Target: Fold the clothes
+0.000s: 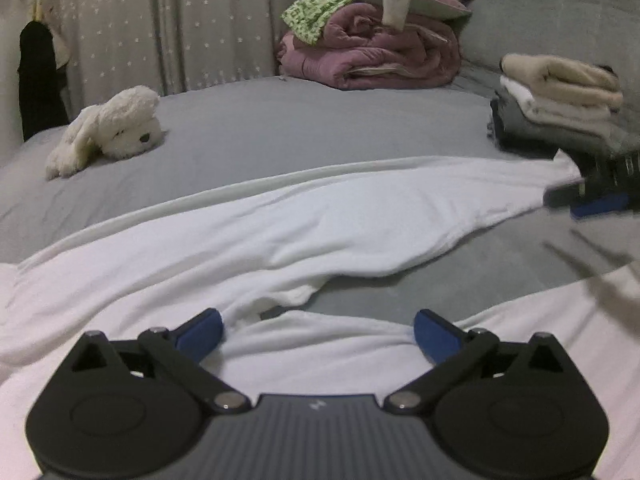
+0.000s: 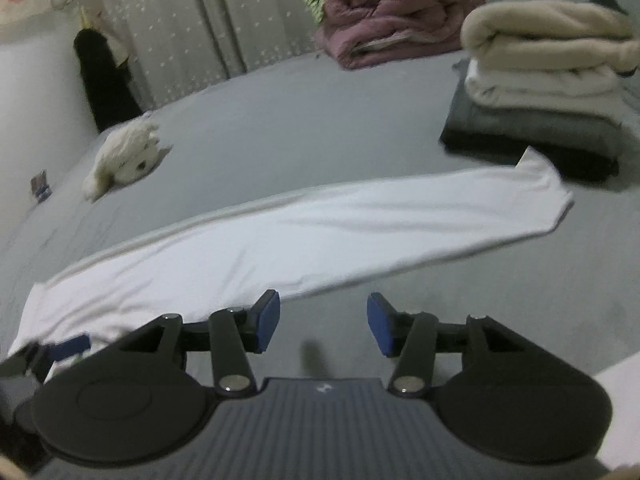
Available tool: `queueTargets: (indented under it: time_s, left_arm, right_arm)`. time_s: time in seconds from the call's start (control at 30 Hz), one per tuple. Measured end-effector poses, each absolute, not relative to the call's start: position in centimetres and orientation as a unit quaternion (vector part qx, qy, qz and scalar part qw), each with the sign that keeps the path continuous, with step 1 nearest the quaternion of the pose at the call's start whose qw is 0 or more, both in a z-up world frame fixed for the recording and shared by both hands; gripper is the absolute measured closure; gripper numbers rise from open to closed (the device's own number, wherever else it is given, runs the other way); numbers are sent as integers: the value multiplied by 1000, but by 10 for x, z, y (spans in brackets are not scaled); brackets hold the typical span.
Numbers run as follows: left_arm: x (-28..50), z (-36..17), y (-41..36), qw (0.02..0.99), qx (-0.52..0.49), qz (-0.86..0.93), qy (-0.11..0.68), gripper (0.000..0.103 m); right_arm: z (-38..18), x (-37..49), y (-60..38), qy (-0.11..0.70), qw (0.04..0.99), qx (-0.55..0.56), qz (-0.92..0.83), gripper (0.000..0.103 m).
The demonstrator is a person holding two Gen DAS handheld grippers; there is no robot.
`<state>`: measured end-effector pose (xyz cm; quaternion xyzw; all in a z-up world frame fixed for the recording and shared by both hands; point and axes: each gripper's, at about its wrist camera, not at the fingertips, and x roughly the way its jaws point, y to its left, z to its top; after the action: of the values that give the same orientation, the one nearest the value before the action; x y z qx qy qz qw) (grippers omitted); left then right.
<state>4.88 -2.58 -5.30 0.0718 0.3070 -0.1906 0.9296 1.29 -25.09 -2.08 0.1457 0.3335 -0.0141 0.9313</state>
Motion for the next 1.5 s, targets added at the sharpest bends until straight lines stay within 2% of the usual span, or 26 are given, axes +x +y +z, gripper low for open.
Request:
queueTargets:
  time_s: [0.2, 0.53, 1.5]
  left_arm:
    - [49, -54, -24, 929, 70, -192, 308, 0]
    - [46, -53, -25, 929, 70, -192, 308, 0]
    - [46, -53, -25, 929, 70, -192, 307, 0]
  right_arm:
    - [-23, 17, -215, 339, 936, 82, 35, 49]
    - [-17, 38, -186, 320, 935, 86, 128, 45]
    - [-22, 42, -179, 324, 934, 86, 119, 45]
